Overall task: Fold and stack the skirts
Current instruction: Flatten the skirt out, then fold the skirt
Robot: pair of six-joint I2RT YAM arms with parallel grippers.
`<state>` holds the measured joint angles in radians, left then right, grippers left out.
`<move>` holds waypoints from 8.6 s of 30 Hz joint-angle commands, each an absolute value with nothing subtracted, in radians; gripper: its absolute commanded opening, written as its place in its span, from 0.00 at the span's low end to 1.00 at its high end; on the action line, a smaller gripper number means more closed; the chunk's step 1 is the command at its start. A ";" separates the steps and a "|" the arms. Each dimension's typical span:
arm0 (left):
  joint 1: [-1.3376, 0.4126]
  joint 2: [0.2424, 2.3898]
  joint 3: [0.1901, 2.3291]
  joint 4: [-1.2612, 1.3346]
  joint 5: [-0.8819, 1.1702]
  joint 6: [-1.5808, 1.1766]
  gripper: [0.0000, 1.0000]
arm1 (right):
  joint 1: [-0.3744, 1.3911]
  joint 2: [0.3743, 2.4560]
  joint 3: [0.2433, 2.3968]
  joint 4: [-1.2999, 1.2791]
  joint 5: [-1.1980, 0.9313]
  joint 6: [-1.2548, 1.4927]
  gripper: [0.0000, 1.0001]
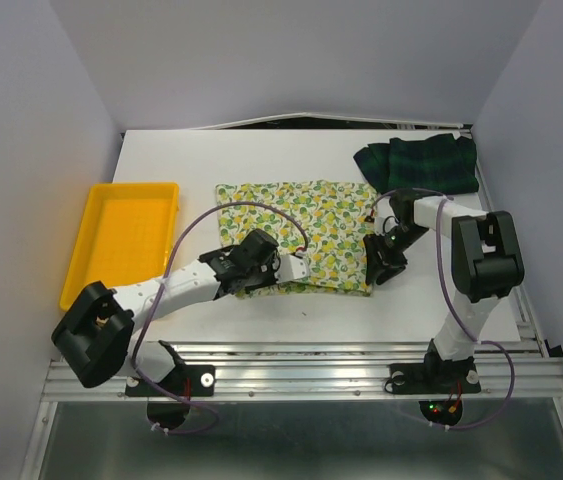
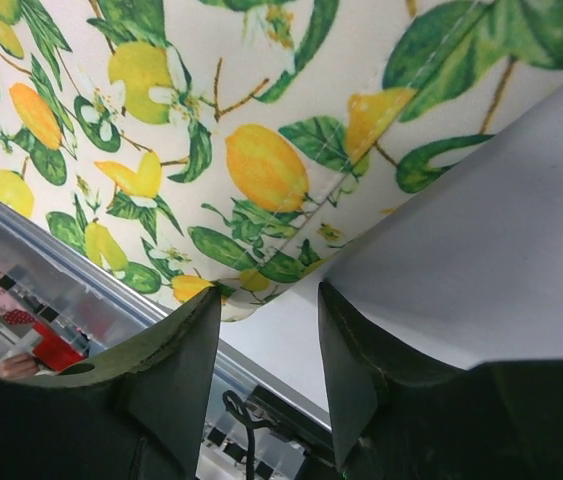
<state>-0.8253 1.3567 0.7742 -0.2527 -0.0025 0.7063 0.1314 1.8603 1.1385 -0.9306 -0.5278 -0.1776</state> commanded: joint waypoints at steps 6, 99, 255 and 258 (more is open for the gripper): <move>-0.838 1.270 0.639 -0.189 -0.055 0.734 0.00 | 0.127 1.887 1.166 -0.859 -0.518 -0.167 0.48; -0.296 1.982 1.565 -0.555 0.405 0.554 0.62 | 0.373 1.907 1.678 -0.988 -0.462 -0.417 0.14; -0.207 1.413 0.935 -0.302 0.358 1.008 0.00 | 0.317 1.773 1.358 -0.561 -0.373 -0.537 0.01; -0.215 1.407 0.882 -0.268 0.341 1.006 0.00 | 0.328 1.761 1.313 -0.546 -0.377 -0.515 0.01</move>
